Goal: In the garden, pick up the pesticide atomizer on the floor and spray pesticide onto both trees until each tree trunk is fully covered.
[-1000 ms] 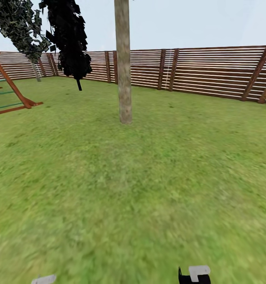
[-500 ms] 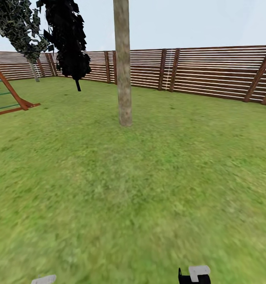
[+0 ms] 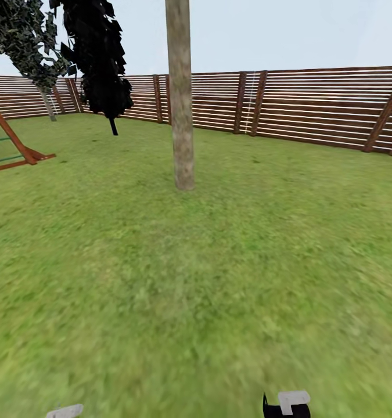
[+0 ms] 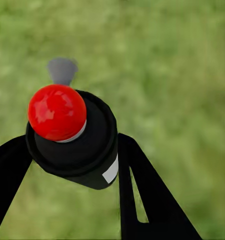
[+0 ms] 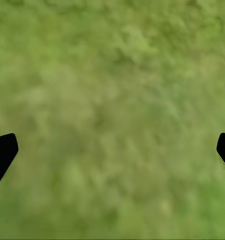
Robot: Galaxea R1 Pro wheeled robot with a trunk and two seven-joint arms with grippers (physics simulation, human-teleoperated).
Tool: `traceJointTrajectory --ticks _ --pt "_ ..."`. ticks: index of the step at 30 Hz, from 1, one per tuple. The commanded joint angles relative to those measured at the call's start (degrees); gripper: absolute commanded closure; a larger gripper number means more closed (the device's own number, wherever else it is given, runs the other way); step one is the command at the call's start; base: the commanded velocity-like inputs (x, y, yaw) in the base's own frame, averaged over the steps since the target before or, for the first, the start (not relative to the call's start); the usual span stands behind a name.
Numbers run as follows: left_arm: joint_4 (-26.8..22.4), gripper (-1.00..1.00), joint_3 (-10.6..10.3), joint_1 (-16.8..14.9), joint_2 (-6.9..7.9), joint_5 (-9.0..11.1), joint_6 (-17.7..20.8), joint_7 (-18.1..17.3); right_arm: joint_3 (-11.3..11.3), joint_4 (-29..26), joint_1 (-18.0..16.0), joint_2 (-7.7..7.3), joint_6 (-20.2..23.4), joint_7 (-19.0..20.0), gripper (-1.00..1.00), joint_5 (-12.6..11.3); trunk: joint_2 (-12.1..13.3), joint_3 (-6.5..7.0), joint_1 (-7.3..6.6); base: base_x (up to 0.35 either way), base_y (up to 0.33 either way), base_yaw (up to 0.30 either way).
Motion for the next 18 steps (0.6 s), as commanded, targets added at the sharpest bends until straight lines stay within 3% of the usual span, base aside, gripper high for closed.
traceJointTrajectory --ticks 1,18 --pt "0.1 1.0 -0.1 0.0 0.0 0.3 -0.2 0.0 -0.3 0.0 0.0 0.02 -0.1 -0.3 -1.0 0.6 0.0 -0.05 0.03 0.338 0.0 0.0" --pt "0.0 1.0 -0.1 0.0 0.0 0.3 -0.2 0.0 -0.3 0.0 0.0 0.02 -0.1 -0.4 -1.0 0.6 0.0 -0.05 0.03 0.338 0.0 0.0"
